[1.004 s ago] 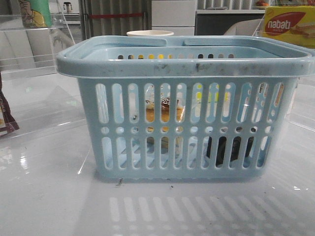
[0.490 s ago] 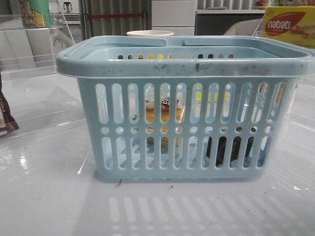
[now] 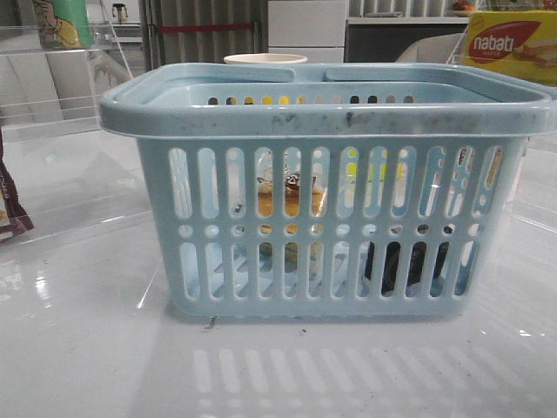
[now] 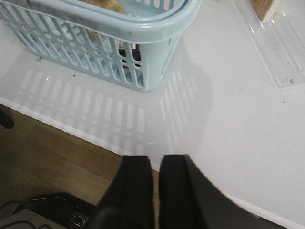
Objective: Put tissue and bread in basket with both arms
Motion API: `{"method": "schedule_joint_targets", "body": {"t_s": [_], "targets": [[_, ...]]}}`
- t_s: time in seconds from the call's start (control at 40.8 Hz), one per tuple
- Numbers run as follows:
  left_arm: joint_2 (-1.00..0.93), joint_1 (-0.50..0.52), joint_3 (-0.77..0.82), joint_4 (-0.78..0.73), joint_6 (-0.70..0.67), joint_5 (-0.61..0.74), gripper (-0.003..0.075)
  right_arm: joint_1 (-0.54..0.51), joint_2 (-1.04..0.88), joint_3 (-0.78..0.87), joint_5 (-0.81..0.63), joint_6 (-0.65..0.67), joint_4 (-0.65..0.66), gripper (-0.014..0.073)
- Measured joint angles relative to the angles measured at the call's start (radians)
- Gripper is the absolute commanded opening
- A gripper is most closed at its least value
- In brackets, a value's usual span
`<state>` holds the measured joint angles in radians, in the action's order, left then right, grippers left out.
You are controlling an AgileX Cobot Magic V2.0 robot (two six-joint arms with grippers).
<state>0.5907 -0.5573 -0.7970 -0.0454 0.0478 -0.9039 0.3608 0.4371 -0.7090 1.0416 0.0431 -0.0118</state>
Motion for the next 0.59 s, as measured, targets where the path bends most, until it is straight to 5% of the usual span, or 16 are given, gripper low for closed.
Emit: {"method": "schedule_joint_targets", "body": {"t_s": [0.588], "targets": [[0.000, 0.000, 0.000, 0.000, 0.000, 0.000, 0.0092, 0.000, 0.000, 0.000, 0.010, 0.002, 0.002, 0.0056]]}}
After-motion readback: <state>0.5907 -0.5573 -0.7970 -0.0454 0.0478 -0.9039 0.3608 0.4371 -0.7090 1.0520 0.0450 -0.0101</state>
